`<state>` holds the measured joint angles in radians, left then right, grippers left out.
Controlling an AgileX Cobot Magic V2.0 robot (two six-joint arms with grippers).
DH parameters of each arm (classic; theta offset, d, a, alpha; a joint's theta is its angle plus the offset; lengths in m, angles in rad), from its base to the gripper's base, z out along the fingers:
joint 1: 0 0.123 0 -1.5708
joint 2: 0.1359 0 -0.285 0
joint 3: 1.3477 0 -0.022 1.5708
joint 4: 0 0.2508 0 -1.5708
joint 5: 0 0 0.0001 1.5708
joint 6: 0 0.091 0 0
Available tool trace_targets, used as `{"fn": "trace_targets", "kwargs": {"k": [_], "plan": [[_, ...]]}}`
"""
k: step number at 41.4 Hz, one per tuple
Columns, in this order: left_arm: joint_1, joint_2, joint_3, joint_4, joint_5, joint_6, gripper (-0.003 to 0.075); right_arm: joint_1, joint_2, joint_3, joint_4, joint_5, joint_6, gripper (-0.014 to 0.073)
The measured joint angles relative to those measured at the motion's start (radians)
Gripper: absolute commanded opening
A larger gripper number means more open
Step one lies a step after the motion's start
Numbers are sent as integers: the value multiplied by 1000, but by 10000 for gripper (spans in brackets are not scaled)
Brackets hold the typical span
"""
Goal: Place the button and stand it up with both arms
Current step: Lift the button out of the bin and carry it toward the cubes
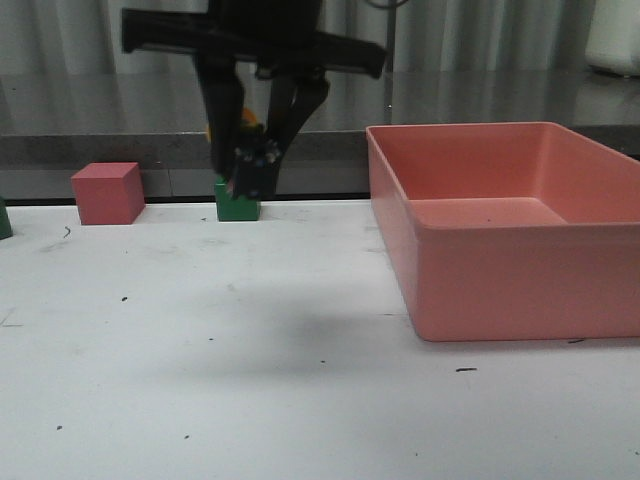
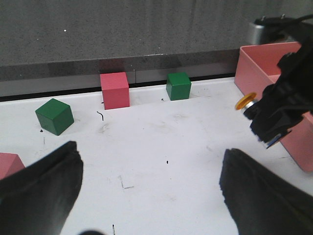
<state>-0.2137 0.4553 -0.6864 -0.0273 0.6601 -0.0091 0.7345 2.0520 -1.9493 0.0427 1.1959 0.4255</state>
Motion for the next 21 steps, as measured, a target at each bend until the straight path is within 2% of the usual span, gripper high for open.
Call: {"fn": "trace_targets", "kwargs": {"k": [7, 21], "plan": [[0, 0, 0, 0, 0, 0, 564, 46, 103, 0, 4, -68, 110, 209], [0, 0, 0, 0, 0, 0, 564, 50, 212, 0, 4, -156, 253, 209]]}}
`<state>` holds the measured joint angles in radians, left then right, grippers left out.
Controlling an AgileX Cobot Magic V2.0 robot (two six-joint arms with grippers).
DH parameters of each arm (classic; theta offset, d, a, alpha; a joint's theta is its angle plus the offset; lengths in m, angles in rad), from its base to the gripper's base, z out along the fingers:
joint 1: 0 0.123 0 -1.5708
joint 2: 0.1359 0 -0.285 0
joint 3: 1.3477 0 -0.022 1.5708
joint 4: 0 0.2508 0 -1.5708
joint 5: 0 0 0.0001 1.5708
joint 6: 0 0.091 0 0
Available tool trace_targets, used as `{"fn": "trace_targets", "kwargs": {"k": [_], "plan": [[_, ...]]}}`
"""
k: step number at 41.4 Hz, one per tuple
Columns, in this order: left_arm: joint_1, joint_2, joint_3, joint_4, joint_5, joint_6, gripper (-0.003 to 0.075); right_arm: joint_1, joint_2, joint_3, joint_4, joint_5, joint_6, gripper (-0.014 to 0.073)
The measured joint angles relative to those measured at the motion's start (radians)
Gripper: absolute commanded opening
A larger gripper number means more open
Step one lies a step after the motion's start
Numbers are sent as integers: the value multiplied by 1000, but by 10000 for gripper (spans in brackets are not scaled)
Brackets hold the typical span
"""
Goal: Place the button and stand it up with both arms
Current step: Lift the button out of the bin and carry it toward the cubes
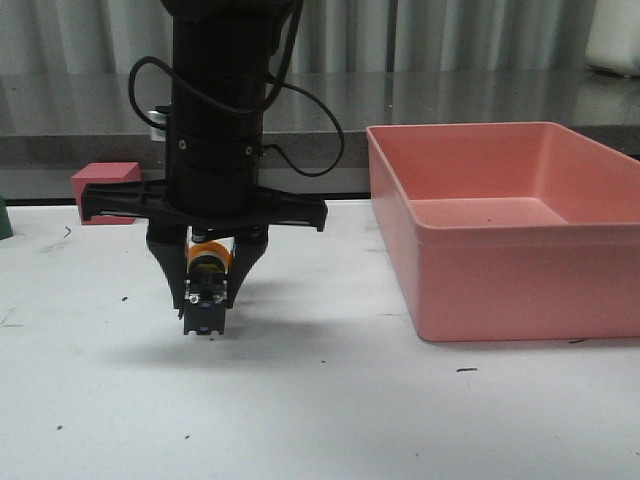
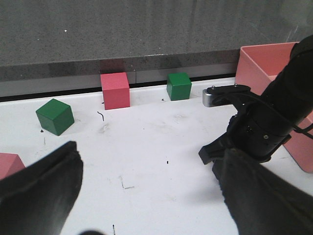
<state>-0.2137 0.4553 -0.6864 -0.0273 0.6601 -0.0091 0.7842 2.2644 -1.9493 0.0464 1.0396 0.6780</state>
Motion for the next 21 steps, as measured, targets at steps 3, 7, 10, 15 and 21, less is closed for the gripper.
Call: {"fn": "trace_targets", "kwargs": {"k": [3, 7, 10, 15, 21], "plan": [[0, 0, 0, 0, 0, 0, 564, 0, 4, 0, 6, -26, 15, 209], [0, 0, 0, 0, 0, 0, 564, 0, 9, 0, 28, -45, 21, 209], [0, 0, 0, 0, 0, 0, 564, 0, 18, -2, 47, -51, 23, 209], [0, 0, 0, 0, 0, 0, 564, 0, 45, -4, 70, -53, 26, 225], [0, 0, 0, 0, 0, 0, 564, 0, 45, -4, 78, -54, 28, 380]]}}
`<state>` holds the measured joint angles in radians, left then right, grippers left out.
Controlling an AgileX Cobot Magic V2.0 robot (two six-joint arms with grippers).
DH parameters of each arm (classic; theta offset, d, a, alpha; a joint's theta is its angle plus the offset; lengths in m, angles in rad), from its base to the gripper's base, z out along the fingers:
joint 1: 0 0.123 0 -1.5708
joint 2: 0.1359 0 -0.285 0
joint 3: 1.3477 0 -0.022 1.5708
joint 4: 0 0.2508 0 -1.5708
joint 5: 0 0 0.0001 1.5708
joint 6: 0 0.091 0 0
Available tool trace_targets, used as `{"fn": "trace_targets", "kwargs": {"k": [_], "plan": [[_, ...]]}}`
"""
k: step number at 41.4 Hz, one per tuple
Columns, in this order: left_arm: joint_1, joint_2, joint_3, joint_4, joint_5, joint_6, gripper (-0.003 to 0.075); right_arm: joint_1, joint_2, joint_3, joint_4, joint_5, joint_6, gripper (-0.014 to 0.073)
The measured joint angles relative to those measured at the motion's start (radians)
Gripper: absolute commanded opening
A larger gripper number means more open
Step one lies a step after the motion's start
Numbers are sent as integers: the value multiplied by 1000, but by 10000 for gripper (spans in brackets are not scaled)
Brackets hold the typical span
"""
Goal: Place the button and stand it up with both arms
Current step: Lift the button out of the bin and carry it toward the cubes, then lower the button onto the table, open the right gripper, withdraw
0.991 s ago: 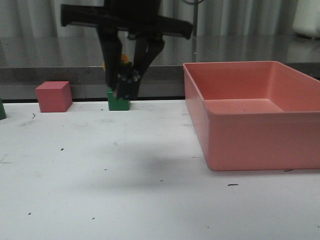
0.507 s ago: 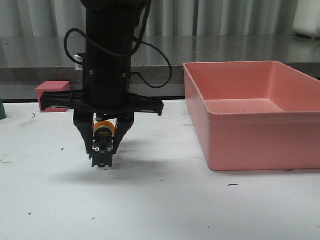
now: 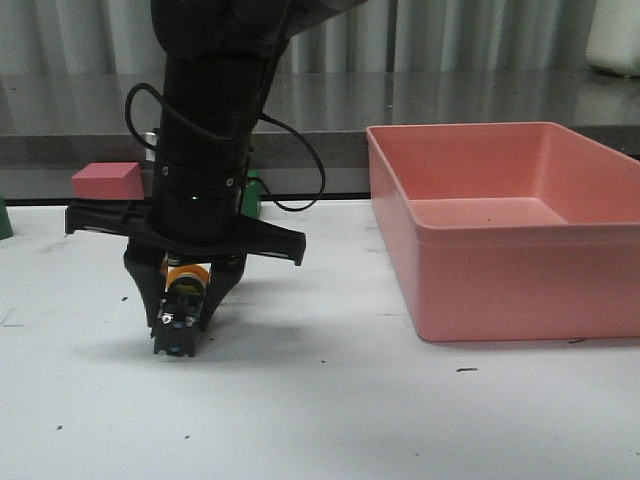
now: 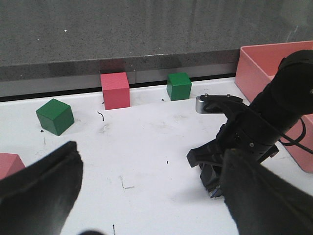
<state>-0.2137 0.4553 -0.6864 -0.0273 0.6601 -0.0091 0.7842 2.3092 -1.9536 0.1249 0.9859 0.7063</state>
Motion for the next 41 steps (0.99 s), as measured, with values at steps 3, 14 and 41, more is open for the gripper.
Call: {"fn": "trace_targets", "kwargs": {"k": [3, 14, 41], "plan": [[0, 0, 0, 0, 0, 0, 564, 0, 0, -2, 0, 0, 0, 447], [0, 0, 0, 0, 0, 0, 564, 0, 0, -33, -10, 67, -28, 472], [0, 0, 0, 0, 1, 0, 564, -4, -535, 106, -199, 235, -573, 472]]}}
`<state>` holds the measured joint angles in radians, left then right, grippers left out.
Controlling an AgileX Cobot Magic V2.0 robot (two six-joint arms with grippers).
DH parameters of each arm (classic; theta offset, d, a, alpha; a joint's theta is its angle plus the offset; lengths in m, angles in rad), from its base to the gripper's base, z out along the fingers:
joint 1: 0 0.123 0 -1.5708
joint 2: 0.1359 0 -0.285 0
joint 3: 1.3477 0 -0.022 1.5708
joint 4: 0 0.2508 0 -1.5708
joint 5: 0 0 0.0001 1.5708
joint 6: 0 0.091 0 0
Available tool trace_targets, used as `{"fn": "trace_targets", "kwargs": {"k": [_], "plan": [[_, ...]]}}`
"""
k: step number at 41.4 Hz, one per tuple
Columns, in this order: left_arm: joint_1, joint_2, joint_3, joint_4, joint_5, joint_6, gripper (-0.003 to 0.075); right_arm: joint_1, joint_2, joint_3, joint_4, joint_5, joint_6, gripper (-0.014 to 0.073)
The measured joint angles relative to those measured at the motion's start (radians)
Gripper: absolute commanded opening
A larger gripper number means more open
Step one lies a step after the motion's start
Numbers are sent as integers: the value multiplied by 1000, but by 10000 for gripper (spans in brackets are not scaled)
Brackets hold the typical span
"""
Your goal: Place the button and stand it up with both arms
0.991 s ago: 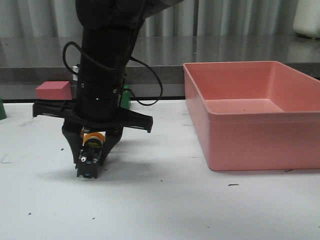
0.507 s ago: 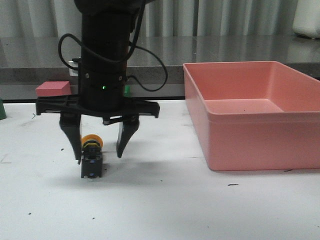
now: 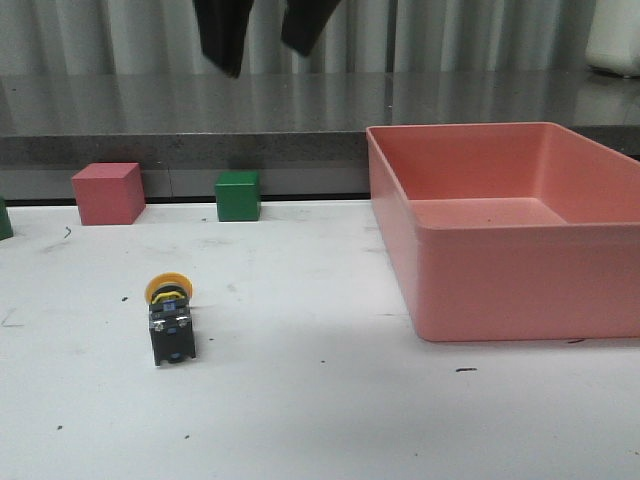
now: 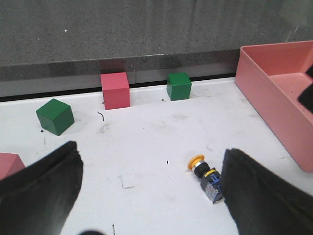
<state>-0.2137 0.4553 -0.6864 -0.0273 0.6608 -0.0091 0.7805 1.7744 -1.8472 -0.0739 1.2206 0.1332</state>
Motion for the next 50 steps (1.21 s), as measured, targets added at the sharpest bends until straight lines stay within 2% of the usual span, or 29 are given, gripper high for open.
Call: {"fn": "trace_targets", "kwargs": {"k": [11, 20, 50], "plan": [[0, 0, 0, 0, 0, 0, 564, -16, -336, 300, 8, -111, -77, 472], [0, 0, 0, 0, 0, 0, 564, -20, -556, 496, 8, -134, -110, 472], [0, 0, 0, 0, 0, 0, 564, -20, -1208, 959, 9, -168, -112, 472]]}}
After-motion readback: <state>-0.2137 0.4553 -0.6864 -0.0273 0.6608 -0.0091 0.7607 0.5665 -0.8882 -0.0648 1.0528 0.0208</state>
